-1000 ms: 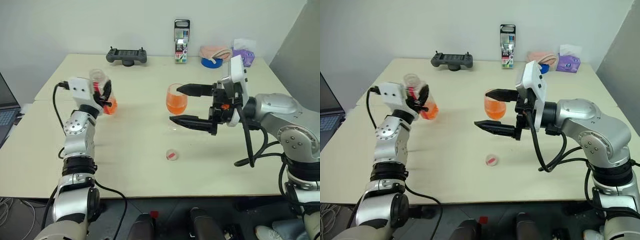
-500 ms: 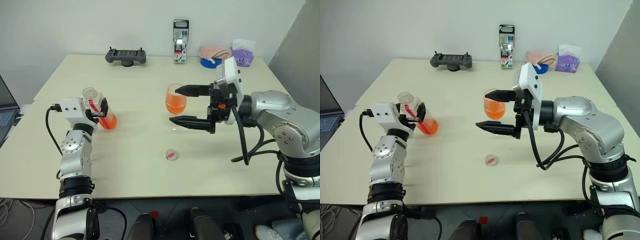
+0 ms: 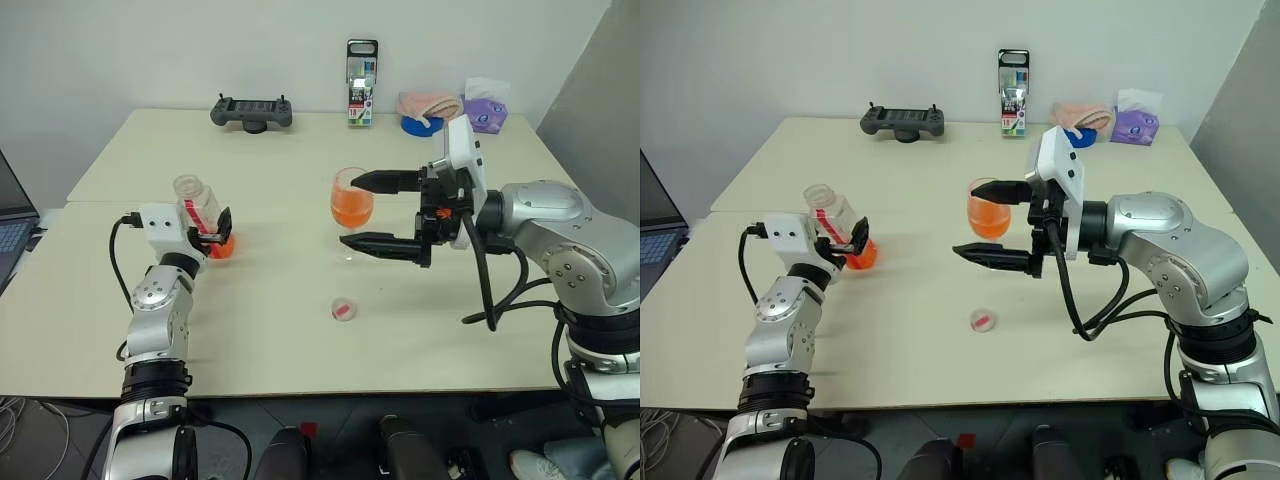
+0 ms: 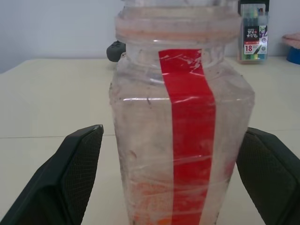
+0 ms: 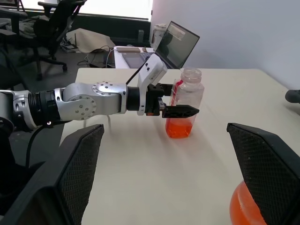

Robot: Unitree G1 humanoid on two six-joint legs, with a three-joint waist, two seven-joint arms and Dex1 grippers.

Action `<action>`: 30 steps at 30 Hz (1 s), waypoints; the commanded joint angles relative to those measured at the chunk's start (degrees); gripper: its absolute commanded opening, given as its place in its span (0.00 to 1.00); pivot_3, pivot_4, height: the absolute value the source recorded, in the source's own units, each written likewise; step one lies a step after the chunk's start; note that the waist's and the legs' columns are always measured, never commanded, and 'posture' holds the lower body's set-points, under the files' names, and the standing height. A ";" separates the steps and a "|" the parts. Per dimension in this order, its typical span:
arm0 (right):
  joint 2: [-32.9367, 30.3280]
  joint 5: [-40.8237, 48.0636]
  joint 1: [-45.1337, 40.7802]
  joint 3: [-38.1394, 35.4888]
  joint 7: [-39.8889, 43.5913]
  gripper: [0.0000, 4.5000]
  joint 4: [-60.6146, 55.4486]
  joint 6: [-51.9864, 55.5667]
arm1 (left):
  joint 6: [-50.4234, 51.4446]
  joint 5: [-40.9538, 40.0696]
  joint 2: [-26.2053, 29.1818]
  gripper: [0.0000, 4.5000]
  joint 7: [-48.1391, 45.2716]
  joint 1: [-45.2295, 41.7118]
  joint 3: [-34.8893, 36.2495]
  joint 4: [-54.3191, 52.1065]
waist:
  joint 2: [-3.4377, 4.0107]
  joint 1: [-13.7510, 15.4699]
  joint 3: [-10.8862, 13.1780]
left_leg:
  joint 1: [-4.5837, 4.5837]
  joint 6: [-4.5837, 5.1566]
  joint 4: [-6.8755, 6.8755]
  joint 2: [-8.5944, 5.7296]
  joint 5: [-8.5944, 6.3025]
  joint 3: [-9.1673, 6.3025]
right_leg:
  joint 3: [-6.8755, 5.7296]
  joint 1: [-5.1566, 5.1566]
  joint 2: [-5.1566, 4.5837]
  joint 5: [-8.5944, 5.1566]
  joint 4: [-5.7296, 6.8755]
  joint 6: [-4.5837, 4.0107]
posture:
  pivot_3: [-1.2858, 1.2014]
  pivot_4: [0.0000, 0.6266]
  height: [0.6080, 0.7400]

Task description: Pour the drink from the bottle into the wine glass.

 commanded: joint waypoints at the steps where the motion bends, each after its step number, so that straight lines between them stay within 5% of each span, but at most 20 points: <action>1: -0.71 -0.45 -0.16 -1.72 0.87 1.00 -0.70 -1.48 | 1.47 -1.88 1.33 1.00 -0.74 0.74 1.56 -6.83 | 0.00 0.00 0.00 | 0.00 0.00 0.00 0.00 0.00 0.00 | 0.00 0.00 0.00 0.00 -0.01 0.00 | 0.52 0.24 1.00; 9: -3.24 -2.81 0.26 -2.10 3.71 1.00 2.38 -3.98 | 14.99 -10.01 5.69 1.00 -2.69 4.58 4.56 -24.28 | 0.01 -0.10 0.00 | -0.01 0.00 -0.03 0.04 0.00 0.01 | 0.01 0.01 0.01 -0.01 -0.10 0.00 | 0.52 0.24 1.00; 16: -4.98 -5.50 0.46 -1.55 7.59 1.00 6.37 -6.38 | 22.26 -14.15 9.81 1.00 -4.05 1.76 6.06 -27.09 | 0.01 -0.09 0.01 | -0.01 0.00 -0.03 0.00 0.00 0.04 | 0.02 0.02 0.04 -0.02 -0.17 0.01 | 0.52 0.24 1.00; 26: -11.48 5.58 6.19 -16.53 11.58 1.00 7.57 -0.73 | 40.06 -36.94 32.09 1.00 -26.47 1.19 13.55 -36.30 | 0.08 -0.13 0.21 | -0.13 0.00 -0.11 0.03 -0.01 0.06 | 0.02 -0.02 0.06 -0.19 -0.33 0.21 | 0.52 0.24 1.00; 30: -12.37 4.25 9.06 -15.72 10.84 1.00 6.56 -1.01 | 40.90 -38.21 35.18 1.00 -29.92 0.66 12.88 -34.33 | 0.11 -0.24 0.23 | 0.02 0.00 -0.27 0.03 -0.01 0.19 | 0.08 0.03 0.08 -0.20 -0.45 0.19 | 0.52 0.24 1.00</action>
